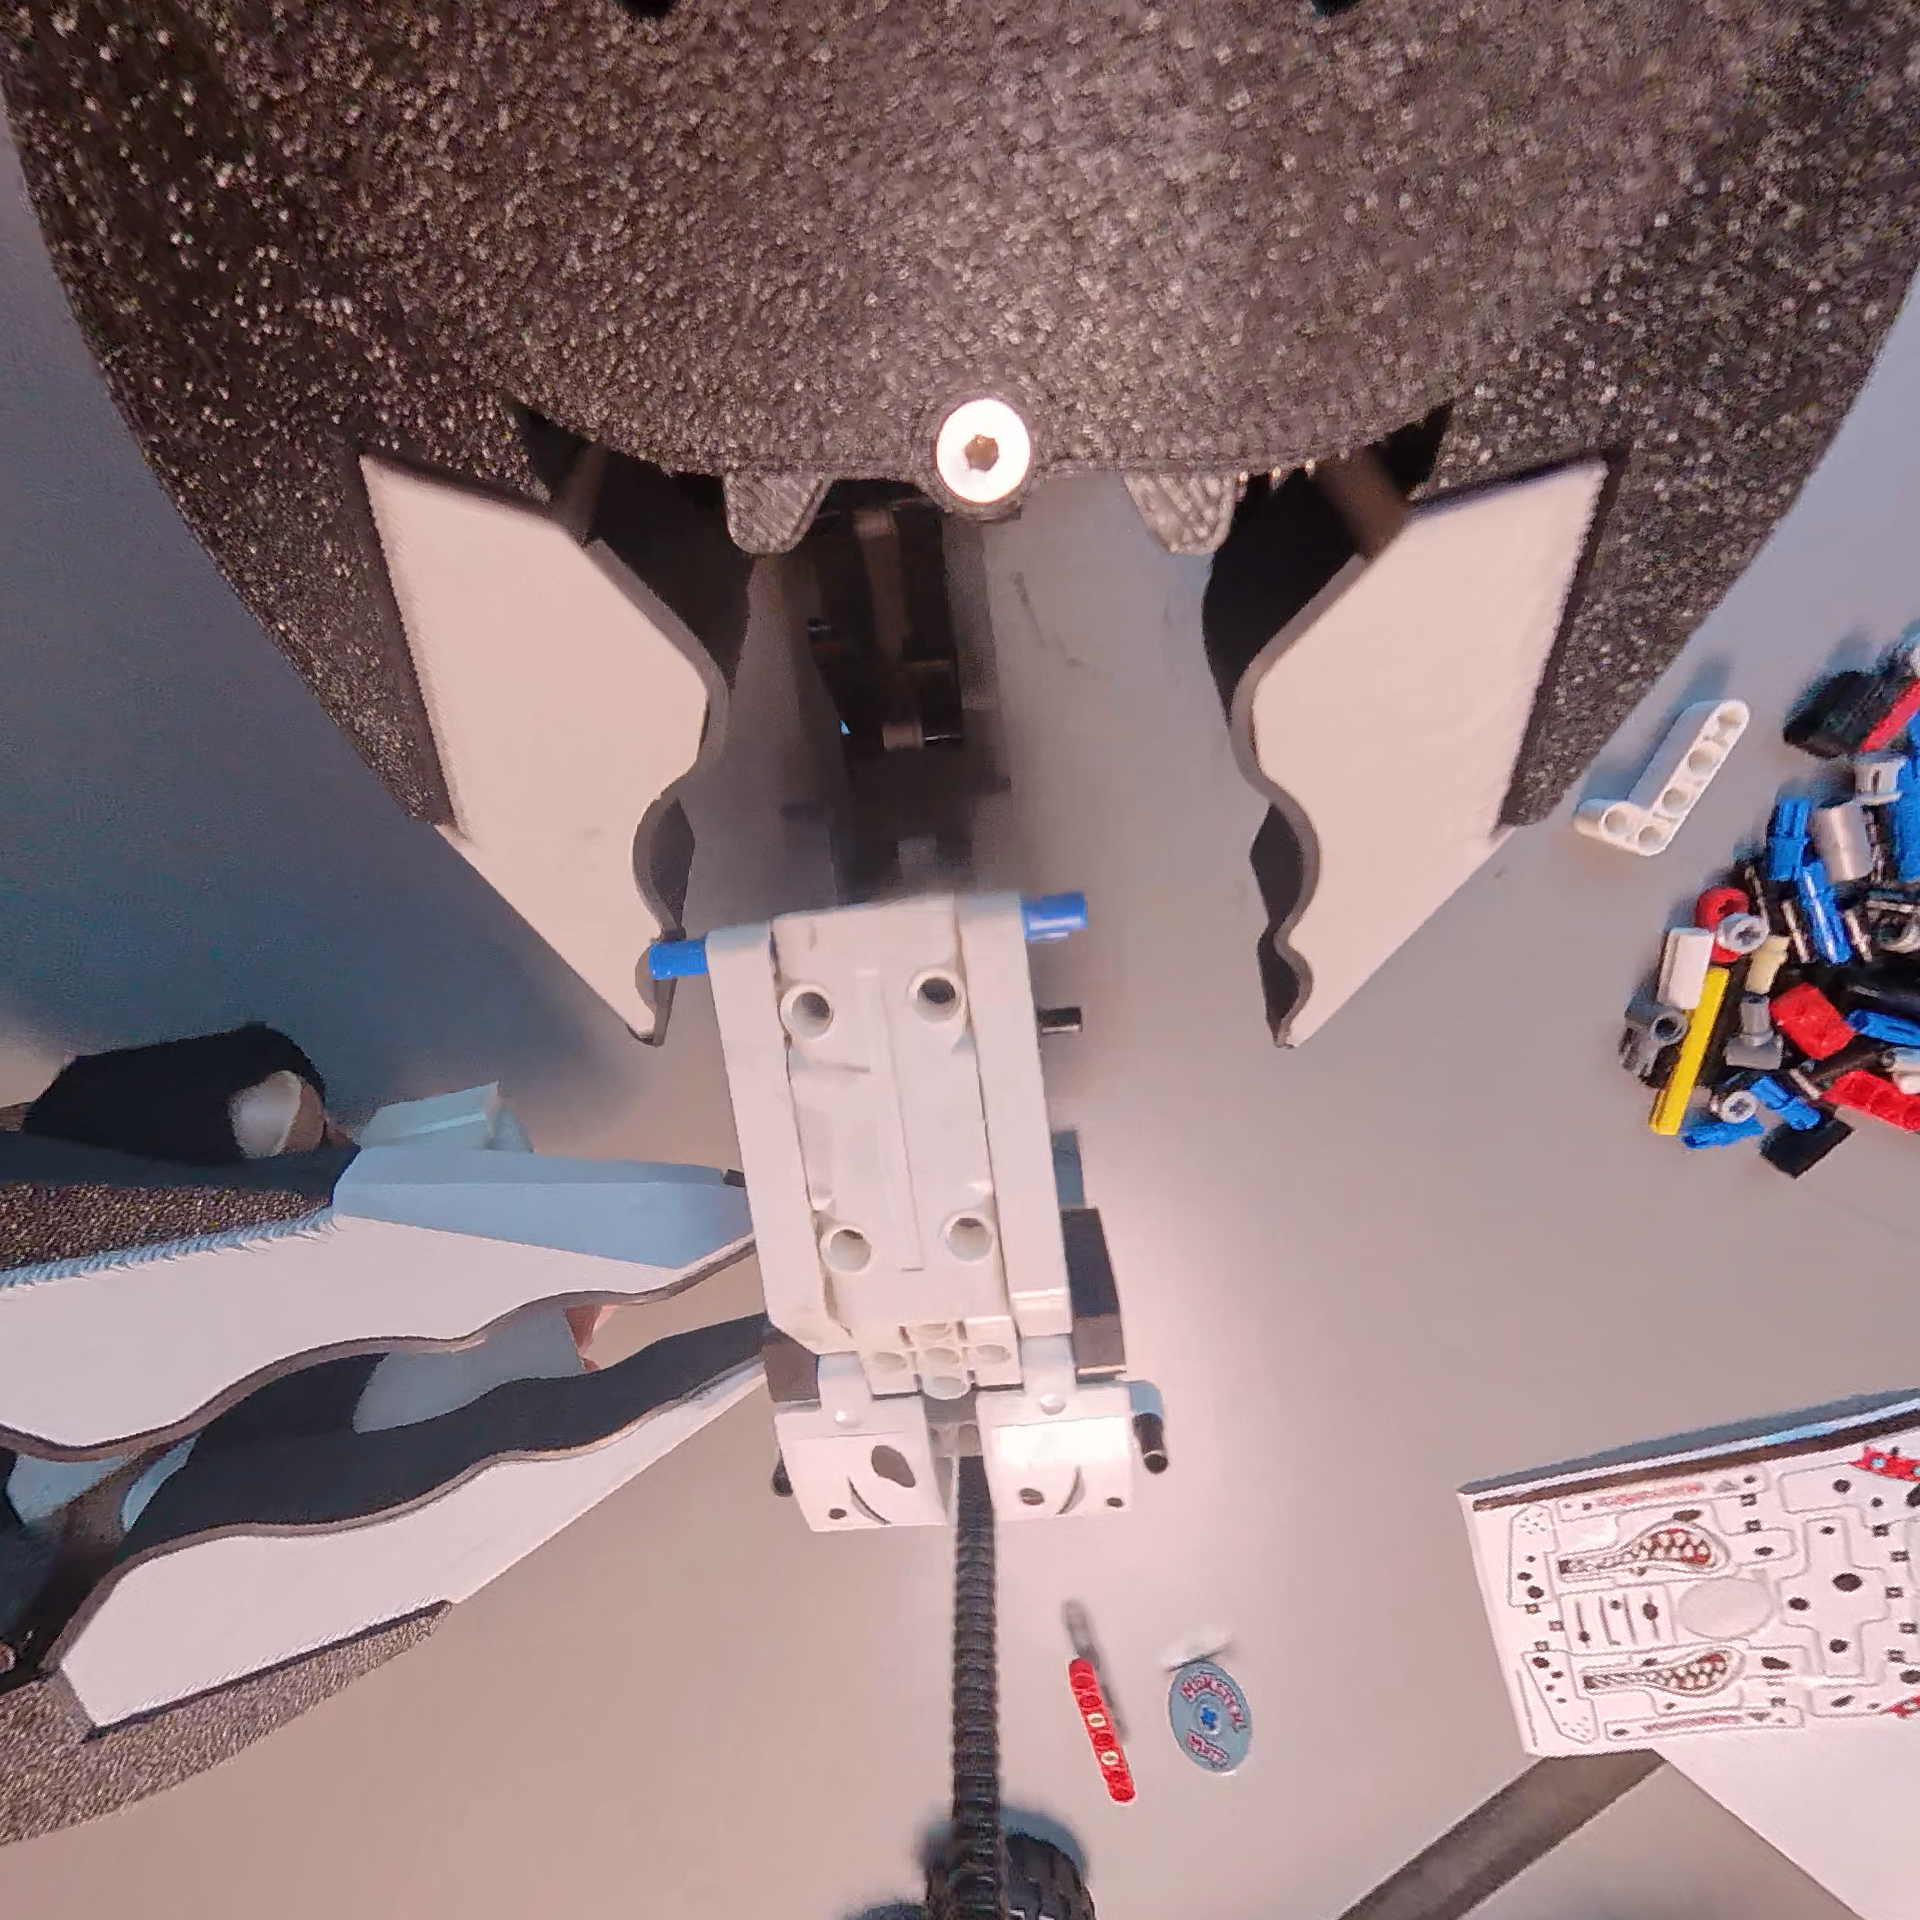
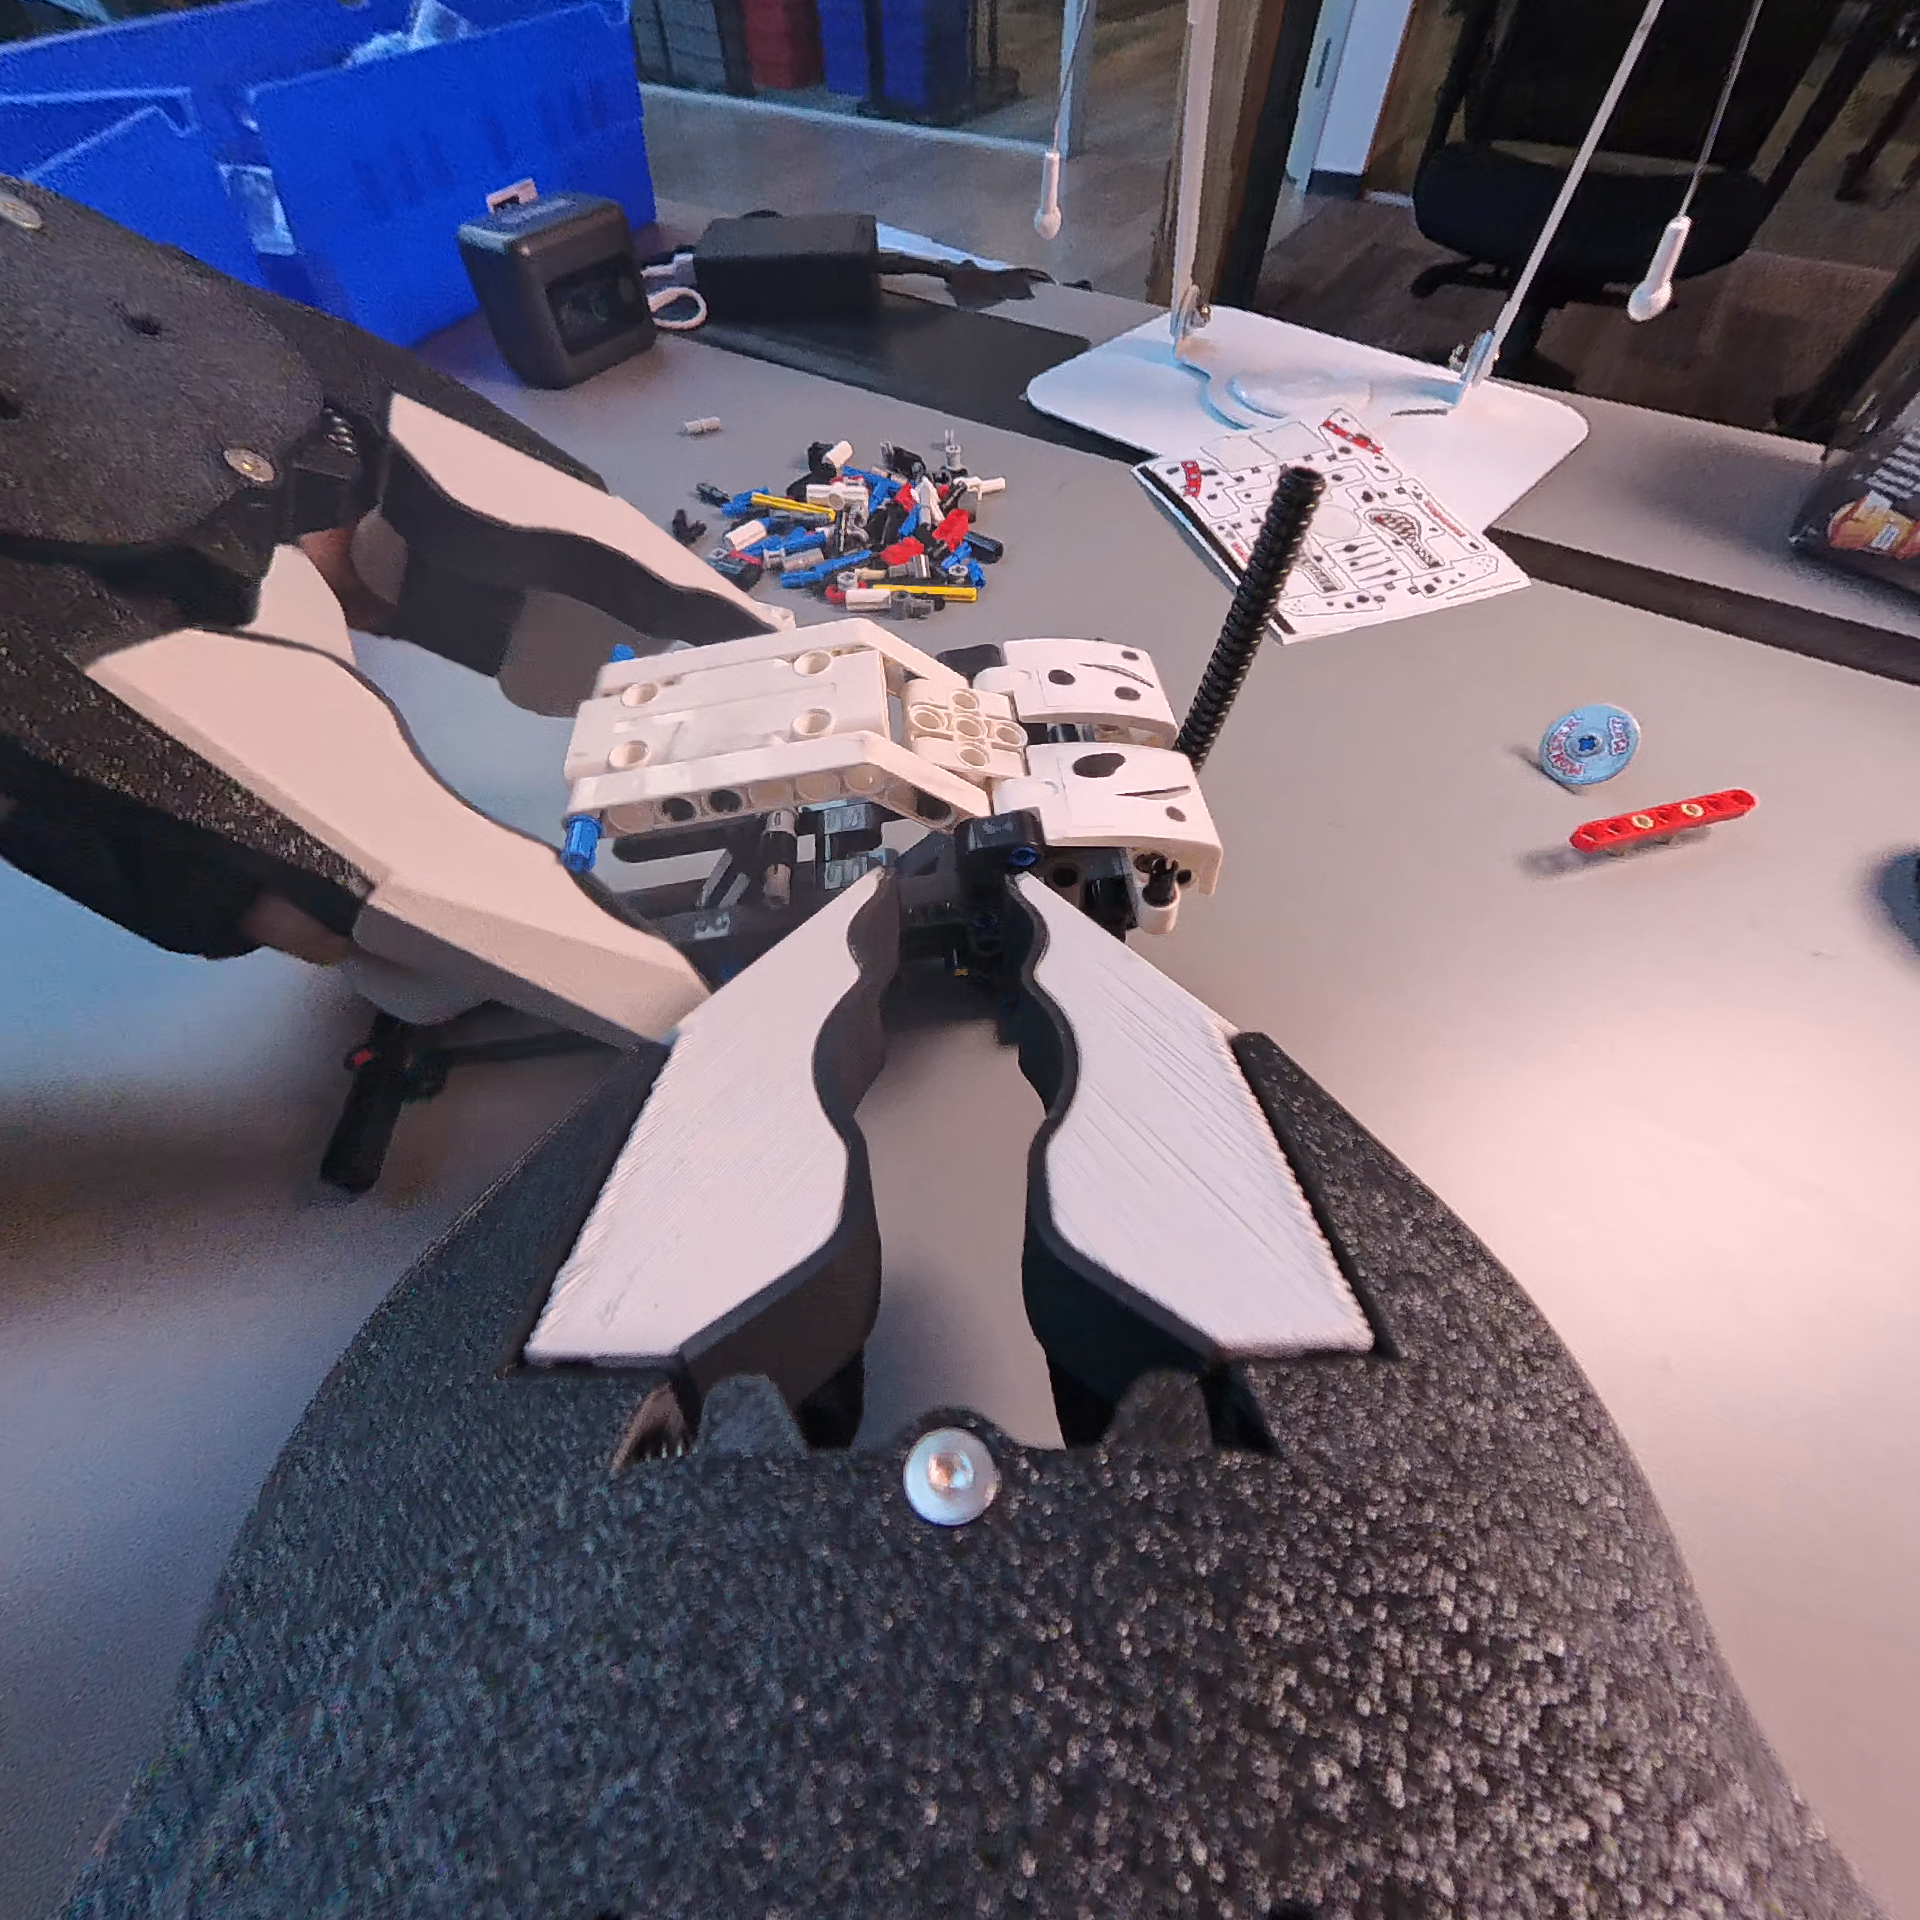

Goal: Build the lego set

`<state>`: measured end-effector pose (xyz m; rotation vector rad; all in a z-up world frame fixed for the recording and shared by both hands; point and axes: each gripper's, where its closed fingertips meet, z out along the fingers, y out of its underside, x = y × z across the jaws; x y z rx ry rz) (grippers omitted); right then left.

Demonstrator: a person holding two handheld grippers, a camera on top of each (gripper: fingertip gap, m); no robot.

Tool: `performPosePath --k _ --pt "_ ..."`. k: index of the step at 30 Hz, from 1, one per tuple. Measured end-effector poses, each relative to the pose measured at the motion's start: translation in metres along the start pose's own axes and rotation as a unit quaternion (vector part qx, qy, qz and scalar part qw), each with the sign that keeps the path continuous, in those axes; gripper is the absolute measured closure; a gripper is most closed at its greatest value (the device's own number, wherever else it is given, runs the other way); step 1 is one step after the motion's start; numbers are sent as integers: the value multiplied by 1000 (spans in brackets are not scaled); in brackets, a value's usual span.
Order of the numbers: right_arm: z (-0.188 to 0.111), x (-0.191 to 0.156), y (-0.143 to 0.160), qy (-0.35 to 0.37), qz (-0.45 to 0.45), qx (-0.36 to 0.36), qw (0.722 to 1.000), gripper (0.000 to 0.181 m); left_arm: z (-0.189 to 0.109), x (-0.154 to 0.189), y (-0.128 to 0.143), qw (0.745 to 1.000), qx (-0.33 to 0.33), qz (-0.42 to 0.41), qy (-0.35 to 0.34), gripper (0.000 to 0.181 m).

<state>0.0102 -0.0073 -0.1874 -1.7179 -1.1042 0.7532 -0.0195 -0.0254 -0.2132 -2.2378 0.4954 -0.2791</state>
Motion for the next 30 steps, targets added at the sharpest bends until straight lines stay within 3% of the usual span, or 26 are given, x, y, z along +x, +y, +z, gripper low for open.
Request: performPosePath --k 2,4,10,13,18,21,30 --pt "2 6 -1 11 8 0 1000 161 6 4 -5 1000 -11 10 9 67" --pt "3 12 -1 18 15 1 1000 172 6 7 -7 999 -23 20 18 67" --pt "1 6 0 3 0 -2 1000 173 -18 15 0 996 -22 -14 82 70" --pt "0 3 0 9 -6 -3 1000 173 -22 17 -3 998 -7 -11 62 73" --pt "-4 -18 2 0 1 -2 1000 174 4 17 3 999 -20 32 -12 83" --pt "-6 -17 2 22 -9 3 1000 174 8 23 5 1000 -22 16 12 91" --pt "1 -16 -1 -5 -13 4 1000 171 7 26 12 999 -32 15 39 102"
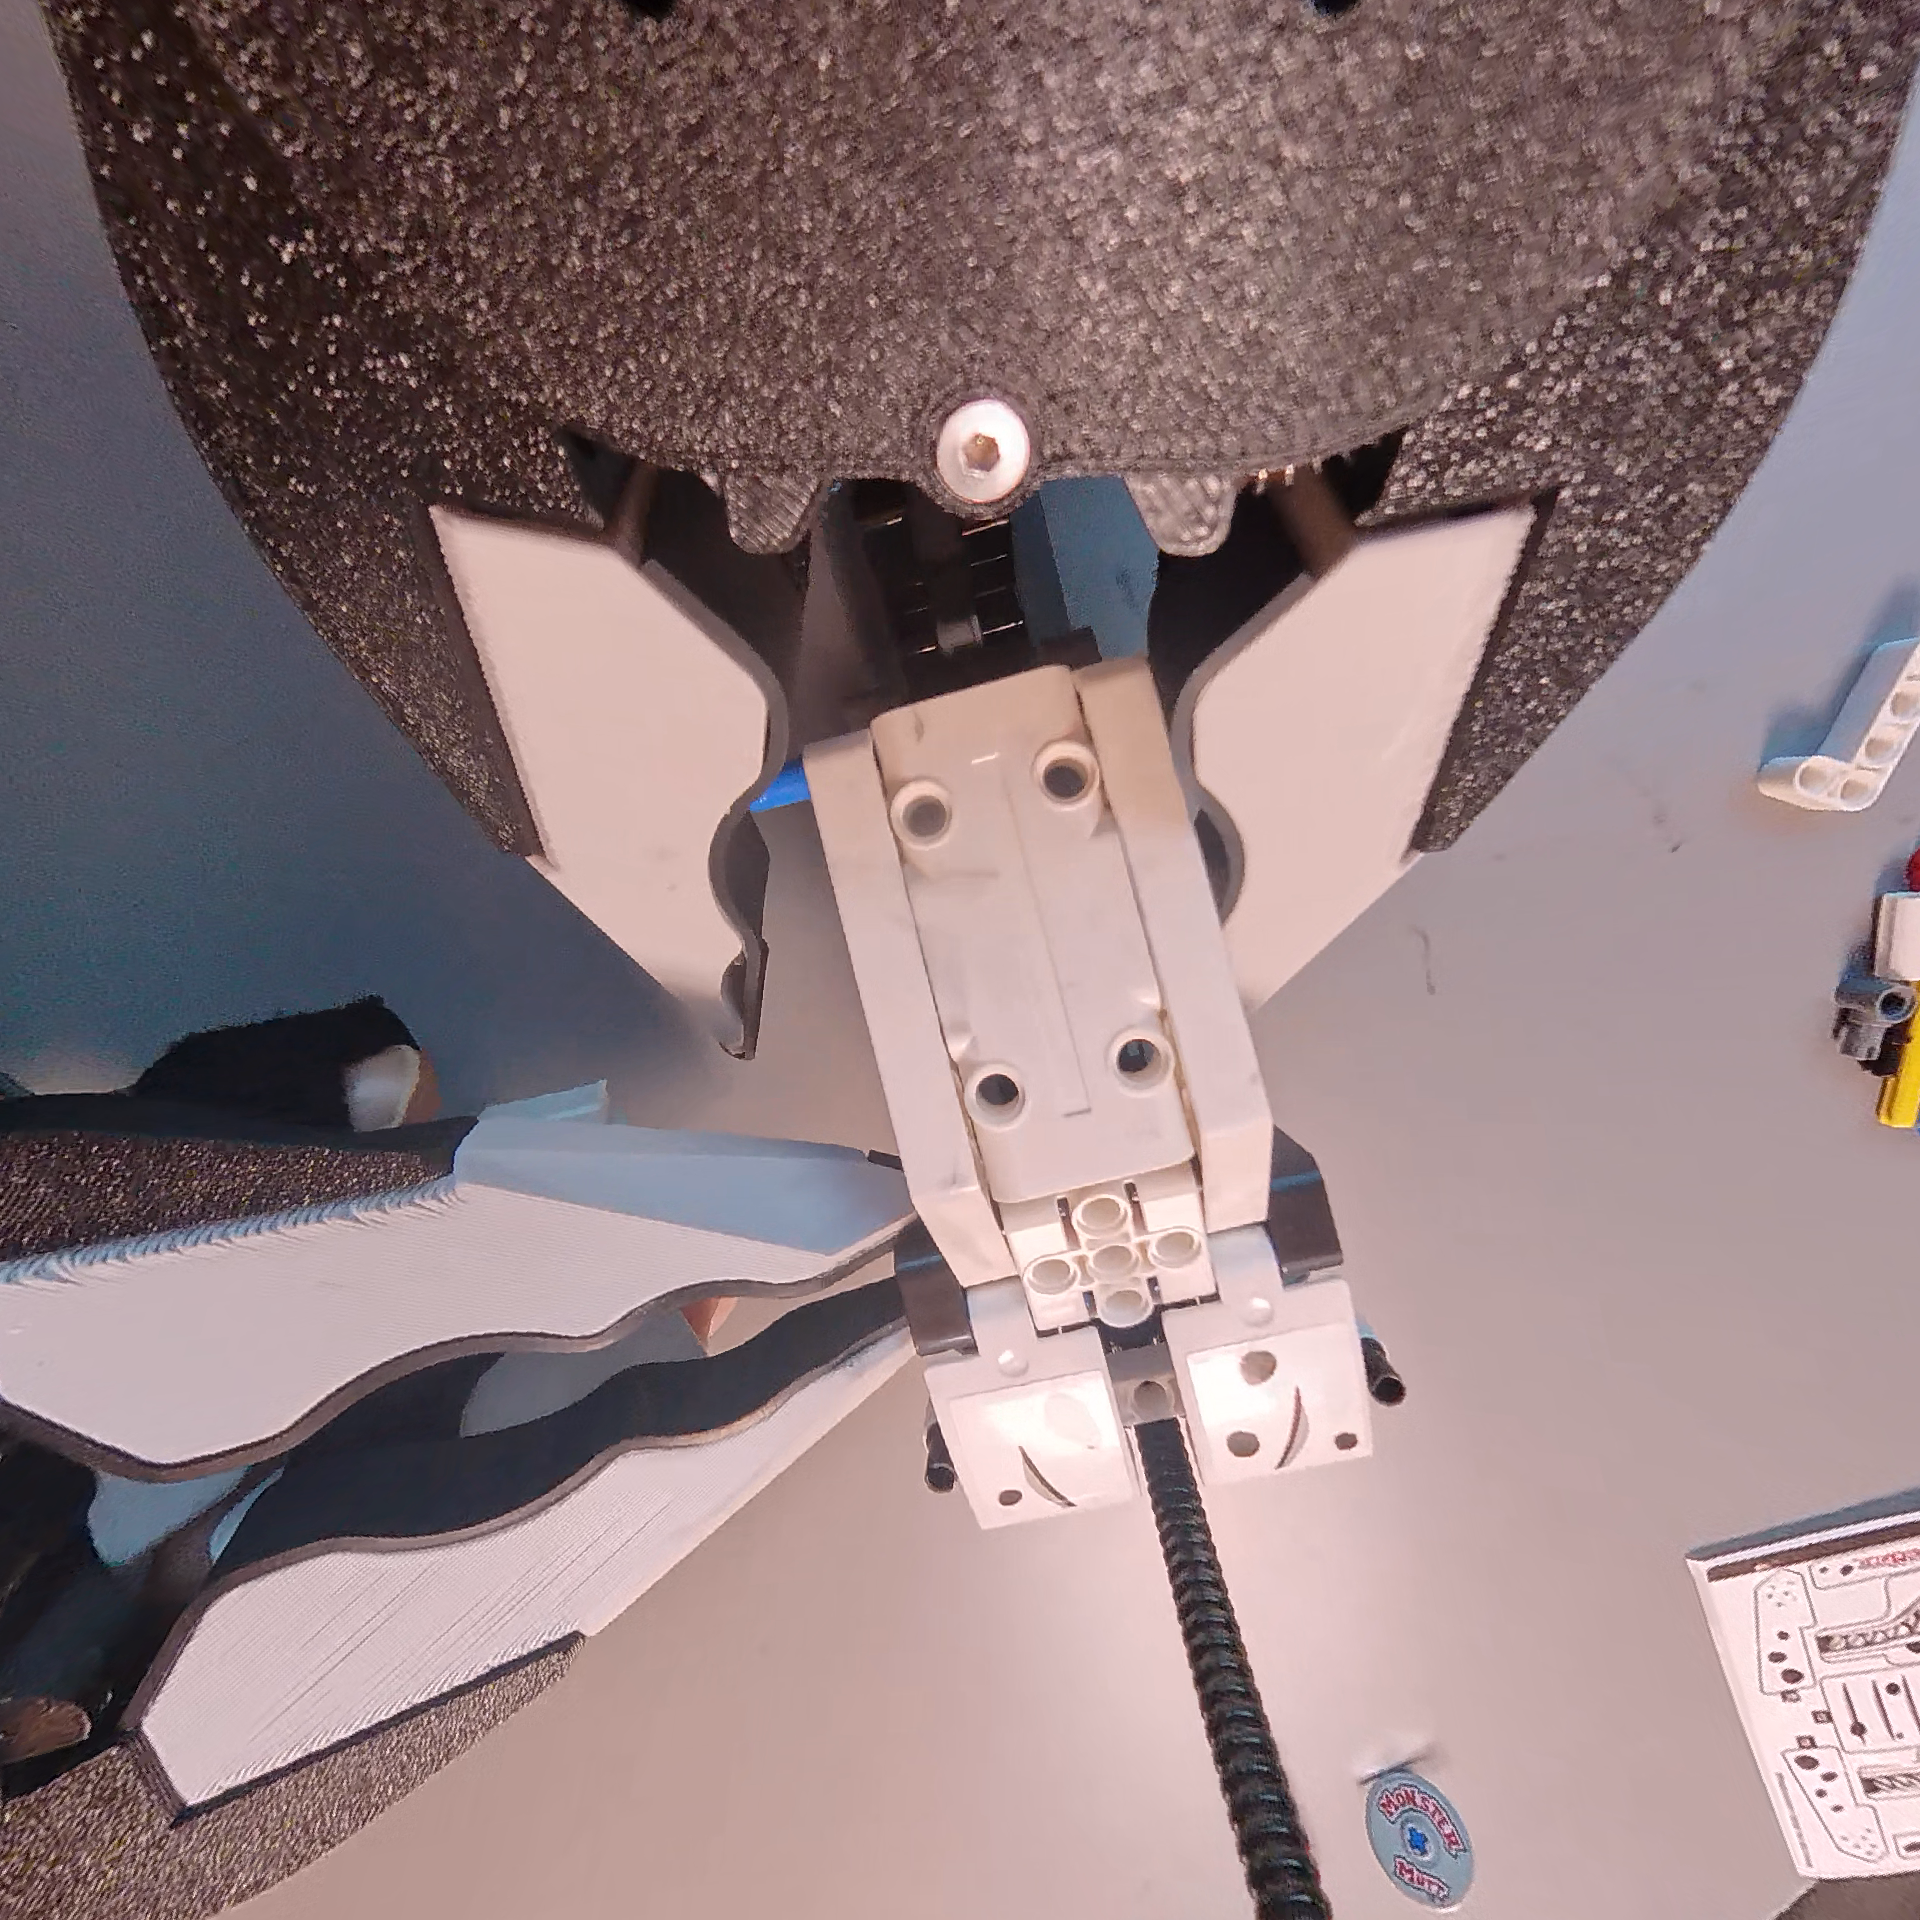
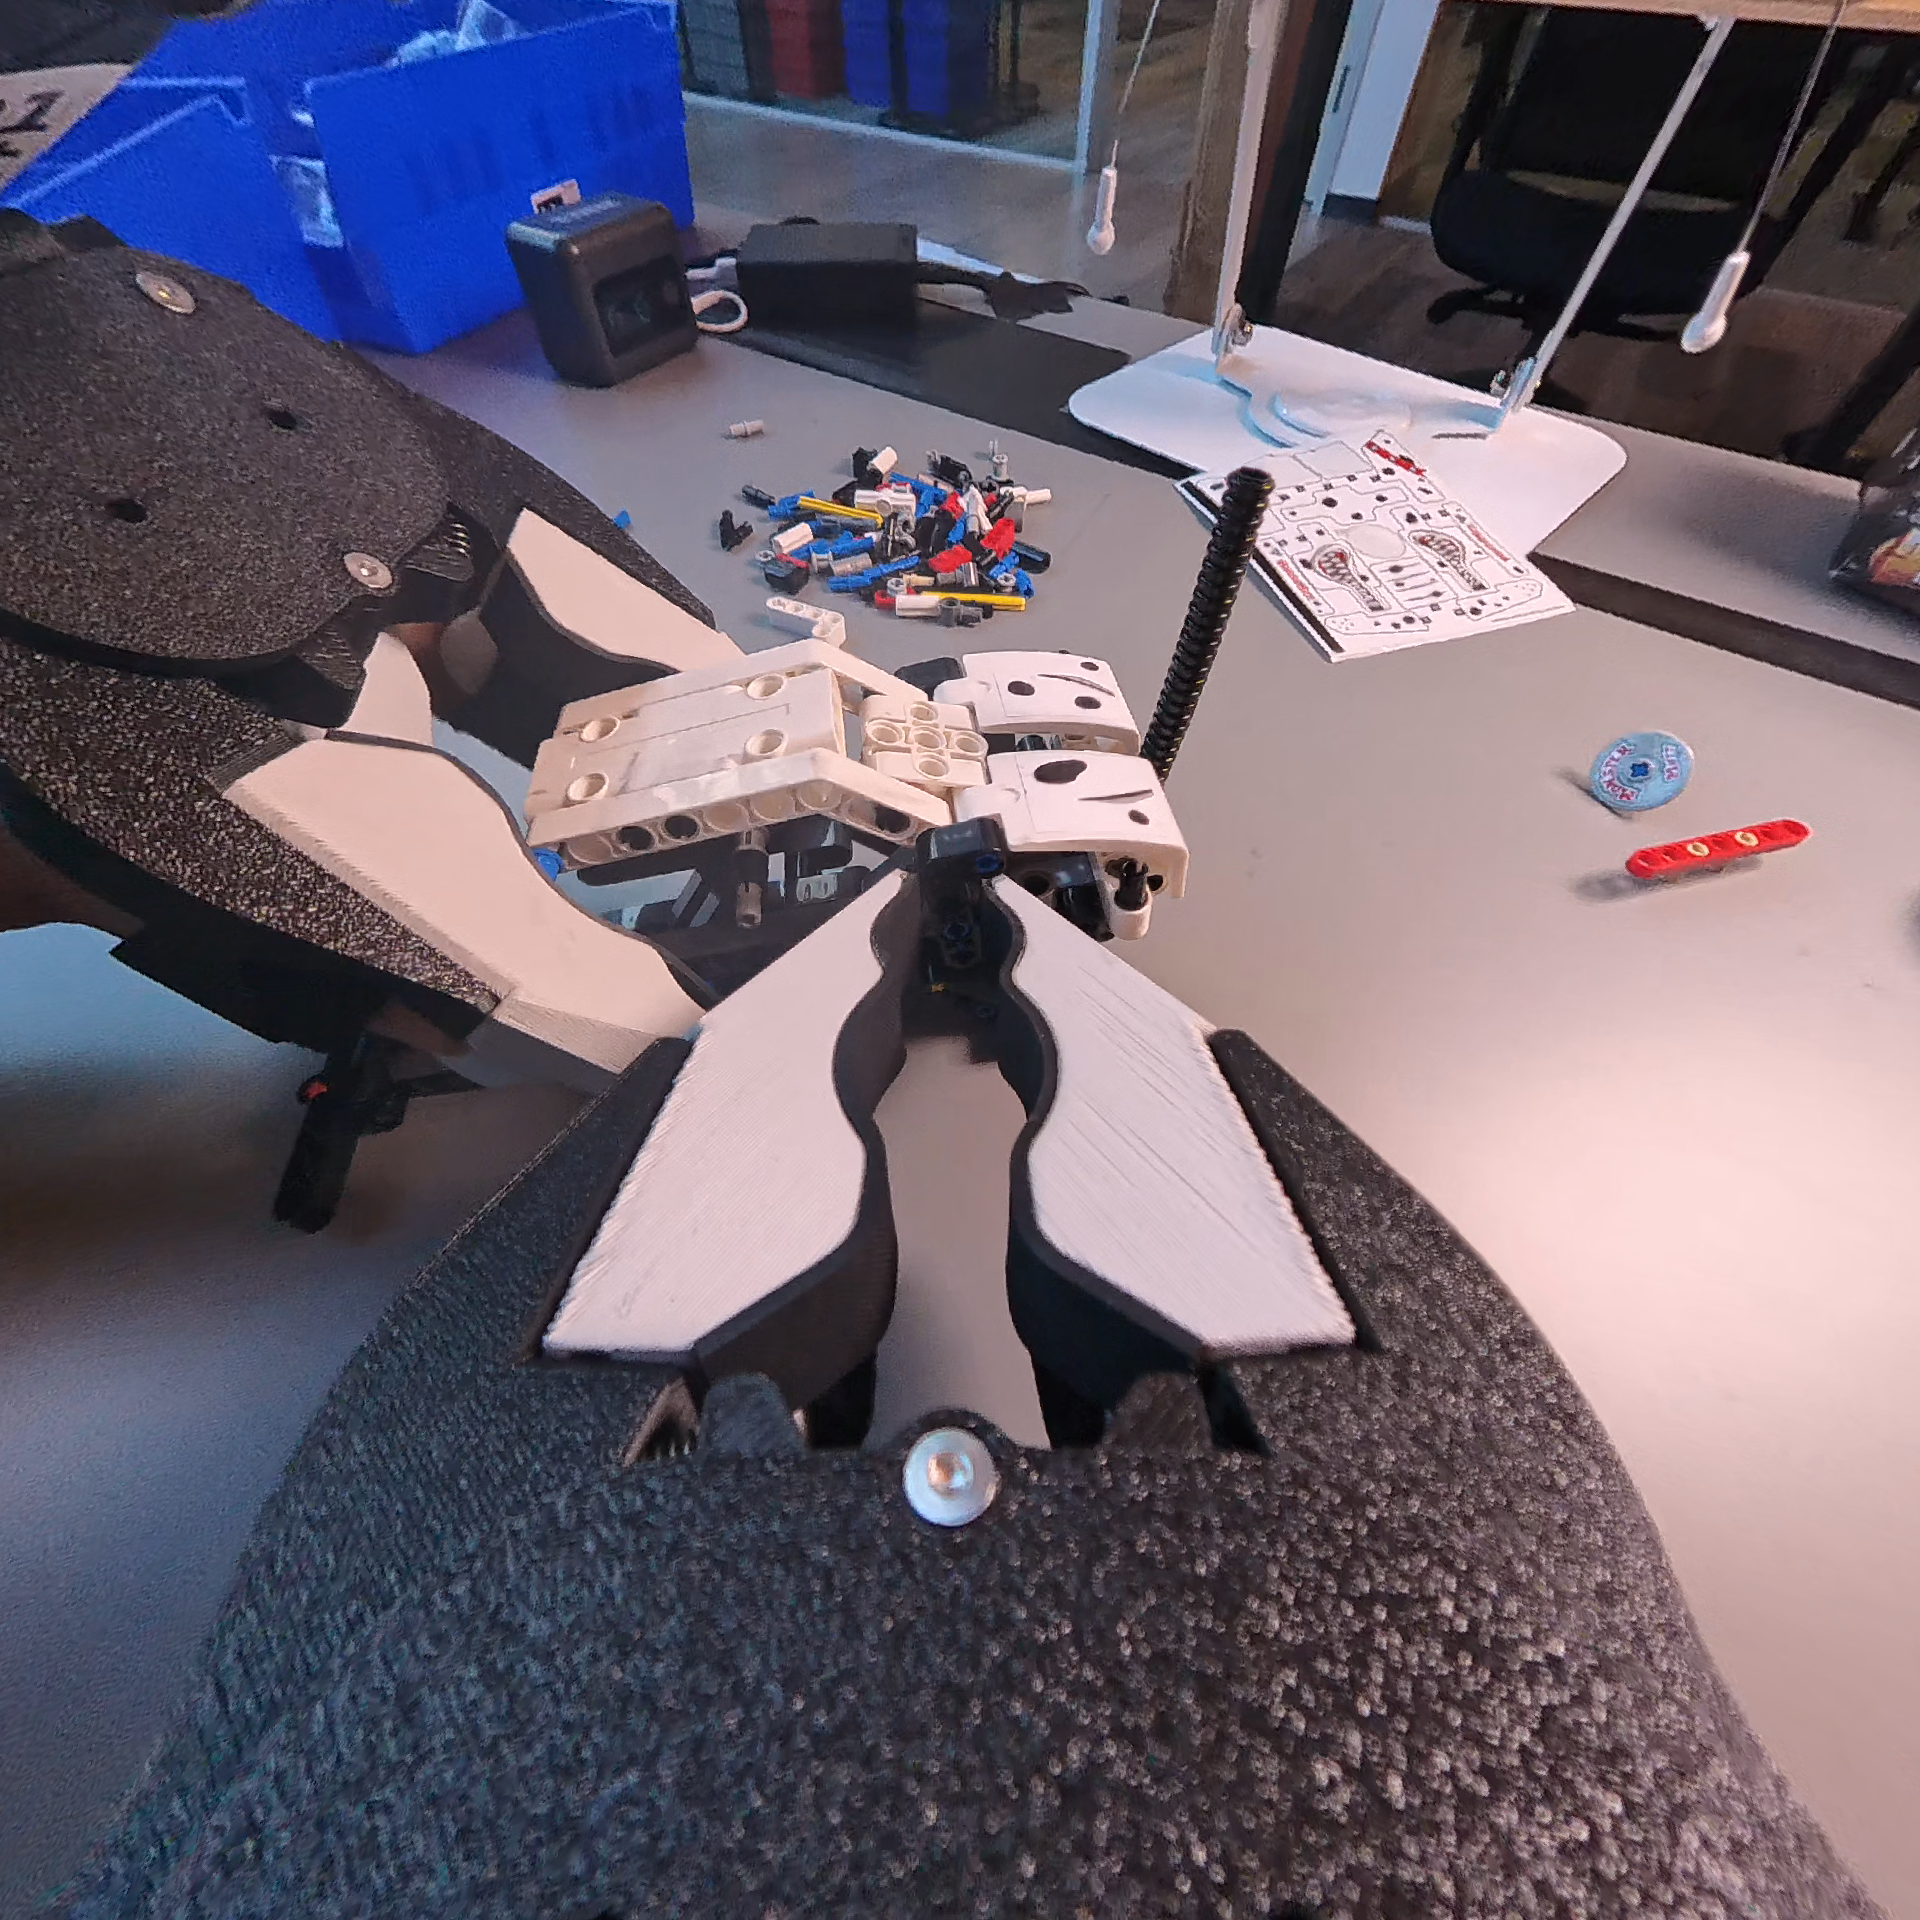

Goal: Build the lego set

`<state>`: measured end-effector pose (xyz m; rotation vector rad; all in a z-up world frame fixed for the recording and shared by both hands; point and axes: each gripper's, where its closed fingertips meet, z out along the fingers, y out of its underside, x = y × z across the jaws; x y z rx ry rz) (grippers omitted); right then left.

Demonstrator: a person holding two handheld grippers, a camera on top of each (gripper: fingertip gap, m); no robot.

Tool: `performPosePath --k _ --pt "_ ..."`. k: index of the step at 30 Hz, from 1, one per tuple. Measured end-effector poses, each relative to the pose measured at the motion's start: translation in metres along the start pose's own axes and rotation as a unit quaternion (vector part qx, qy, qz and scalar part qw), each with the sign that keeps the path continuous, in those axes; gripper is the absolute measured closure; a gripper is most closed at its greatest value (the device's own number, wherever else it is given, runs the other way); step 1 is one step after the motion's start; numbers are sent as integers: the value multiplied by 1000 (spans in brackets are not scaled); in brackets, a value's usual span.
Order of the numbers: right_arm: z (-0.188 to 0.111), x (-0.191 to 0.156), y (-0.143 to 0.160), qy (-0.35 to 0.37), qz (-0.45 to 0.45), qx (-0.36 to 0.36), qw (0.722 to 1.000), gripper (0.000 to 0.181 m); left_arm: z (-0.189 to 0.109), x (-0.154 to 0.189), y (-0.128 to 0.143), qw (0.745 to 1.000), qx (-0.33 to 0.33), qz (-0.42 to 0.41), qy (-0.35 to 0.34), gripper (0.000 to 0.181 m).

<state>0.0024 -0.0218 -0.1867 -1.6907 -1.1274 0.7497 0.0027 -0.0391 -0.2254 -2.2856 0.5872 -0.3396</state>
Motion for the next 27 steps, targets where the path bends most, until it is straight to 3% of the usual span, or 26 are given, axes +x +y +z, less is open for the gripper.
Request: performPosePath --k 9,27 --pt "-4 -3 1 5 -68 2 998 176 -4 -5 1 1000 -7 22 -1 103" --pt "-36 1 14 95 -63 0 993 176 11 15 7 998 -25 64 13 103"
